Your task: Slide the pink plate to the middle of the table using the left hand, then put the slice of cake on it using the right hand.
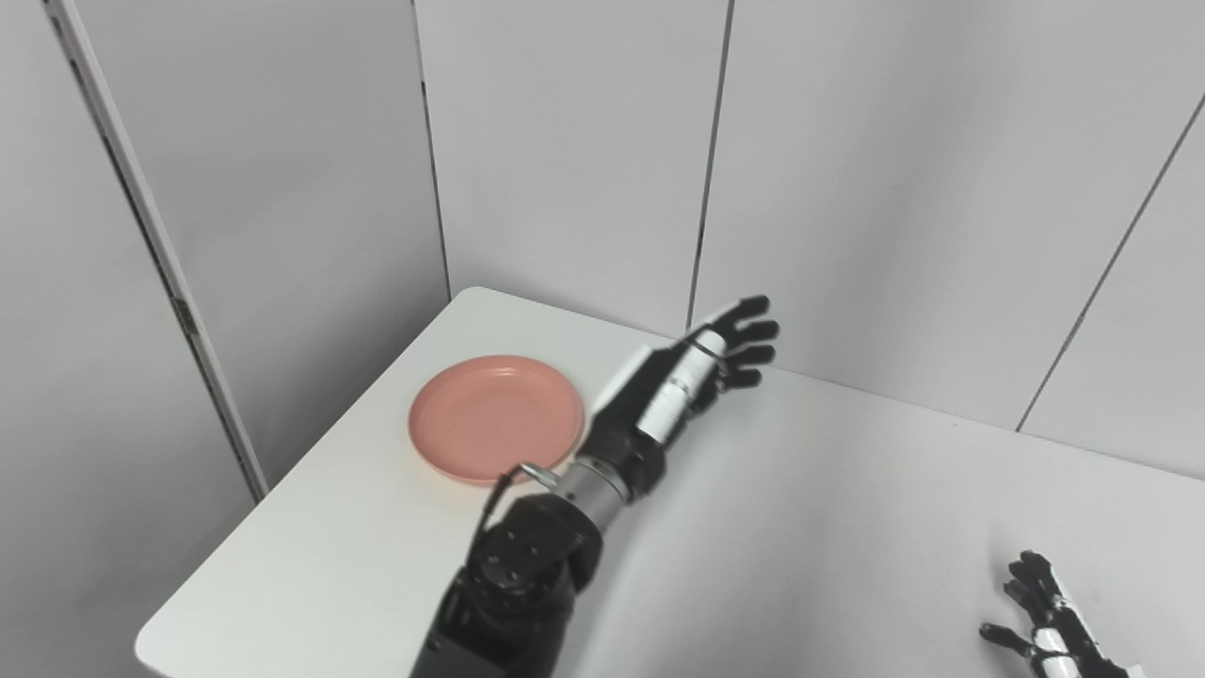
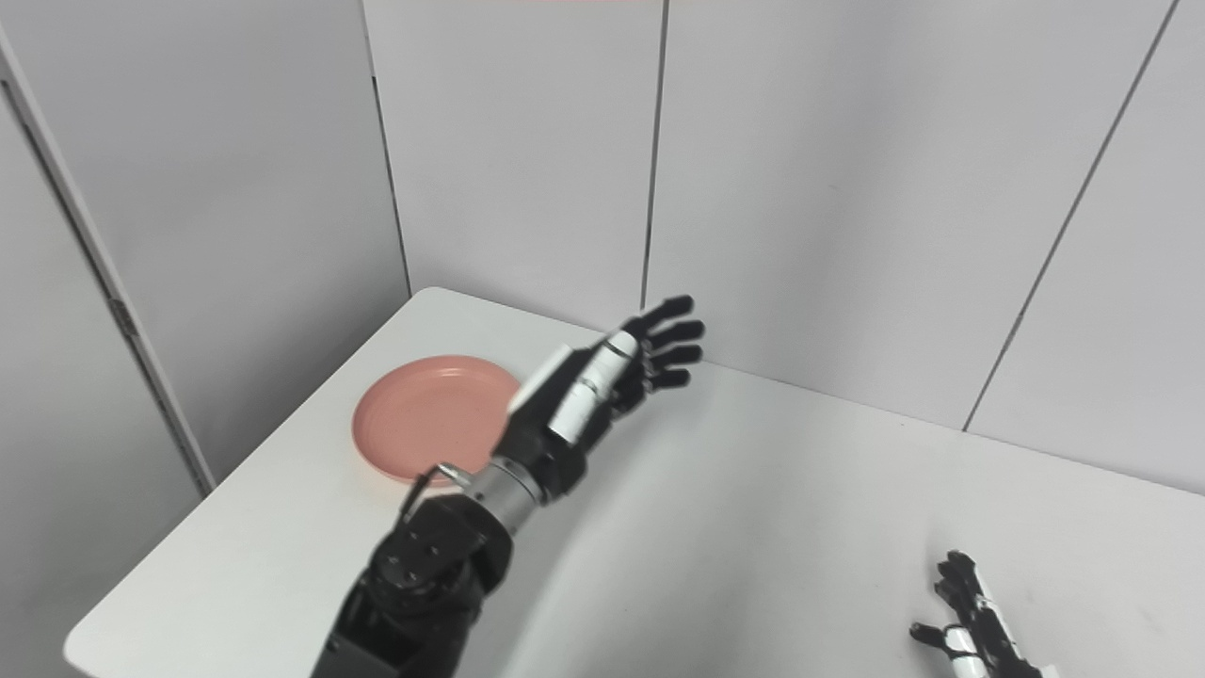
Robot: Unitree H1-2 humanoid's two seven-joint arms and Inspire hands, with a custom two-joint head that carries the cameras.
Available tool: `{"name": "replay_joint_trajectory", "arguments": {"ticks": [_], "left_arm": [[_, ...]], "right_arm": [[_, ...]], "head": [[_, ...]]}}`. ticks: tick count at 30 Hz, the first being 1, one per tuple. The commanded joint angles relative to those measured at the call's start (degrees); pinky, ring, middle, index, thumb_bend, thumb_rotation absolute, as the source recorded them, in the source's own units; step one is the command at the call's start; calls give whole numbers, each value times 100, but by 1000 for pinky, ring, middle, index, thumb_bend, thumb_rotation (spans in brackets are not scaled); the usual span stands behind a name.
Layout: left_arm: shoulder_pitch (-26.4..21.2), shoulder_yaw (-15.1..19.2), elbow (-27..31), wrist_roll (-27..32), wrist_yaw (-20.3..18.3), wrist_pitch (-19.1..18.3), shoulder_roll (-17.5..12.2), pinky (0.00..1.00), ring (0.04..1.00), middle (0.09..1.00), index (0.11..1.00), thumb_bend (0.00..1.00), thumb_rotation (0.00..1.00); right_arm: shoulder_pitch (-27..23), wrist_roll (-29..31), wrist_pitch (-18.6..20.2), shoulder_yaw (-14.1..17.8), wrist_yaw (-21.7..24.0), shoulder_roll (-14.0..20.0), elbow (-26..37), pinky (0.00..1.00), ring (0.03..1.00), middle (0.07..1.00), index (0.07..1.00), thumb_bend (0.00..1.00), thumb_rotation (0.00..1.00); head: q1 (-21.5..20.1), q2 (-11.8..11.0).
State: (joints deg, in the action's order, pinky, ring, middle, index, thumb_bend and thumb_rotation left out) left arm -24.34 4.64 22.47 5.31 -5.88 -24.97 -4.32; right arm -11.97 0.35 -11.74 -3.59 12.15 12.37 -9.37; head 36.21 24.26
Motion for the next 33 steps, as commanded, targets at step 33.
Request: {"name": "replay_joint_trajectory", "arguments": {"ticks": [33], "left_arm": [[-130, 2467, -922, 824, 857, 562, -1563, 798, 829, 851, 827, 365, 987]], "right_arm": [[247, 228, 101, 150, 130, 185, 39, 1000, 974, 976, 983, 350, 1000]], "head": [[241, 263]]}}
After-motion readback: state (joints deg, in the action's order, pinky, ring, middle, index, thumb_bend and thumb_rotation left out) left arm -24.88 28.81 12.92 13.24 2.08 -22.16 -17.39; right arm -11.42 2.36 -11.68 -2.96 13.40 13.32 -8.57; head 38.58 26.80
